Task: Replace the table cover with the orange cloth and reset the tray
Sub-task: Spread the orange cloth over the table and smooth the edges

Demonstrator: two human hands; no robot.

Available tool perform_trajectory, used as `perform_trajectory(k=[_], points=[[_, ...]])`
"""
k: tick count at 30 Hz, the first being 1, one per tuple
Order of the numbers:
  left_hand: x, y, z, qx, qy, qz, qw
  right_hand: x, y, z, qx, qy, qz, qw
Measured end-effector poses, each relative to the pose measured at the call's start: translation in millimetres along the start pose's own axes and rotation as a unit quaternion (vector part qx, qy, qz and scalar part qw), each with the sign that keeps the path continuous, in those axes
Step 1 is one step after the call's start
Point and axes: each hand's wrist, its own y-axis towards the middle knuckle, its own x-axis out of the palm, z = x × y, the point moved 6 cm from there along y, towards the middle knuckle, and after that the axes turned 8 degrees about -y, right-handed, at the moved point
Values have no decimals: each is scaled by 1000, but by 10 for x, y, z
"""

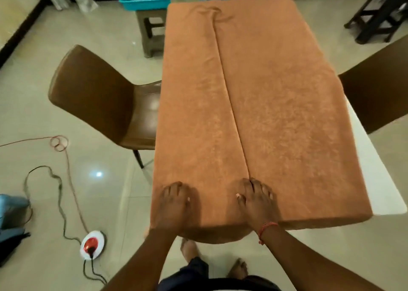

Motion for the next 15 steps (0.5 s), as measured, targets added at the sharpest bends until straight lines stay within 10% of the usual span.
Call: perform_trajectory(k=[6, 15], points=[[398, 267, 826, 205, 20, -134, 969, -101, 56, 458, 39, 88, -33, 995], [854, 617, 1917, 280, 94, -167, 941, -124, -116, 2599, 328, 81, -7, 941]])
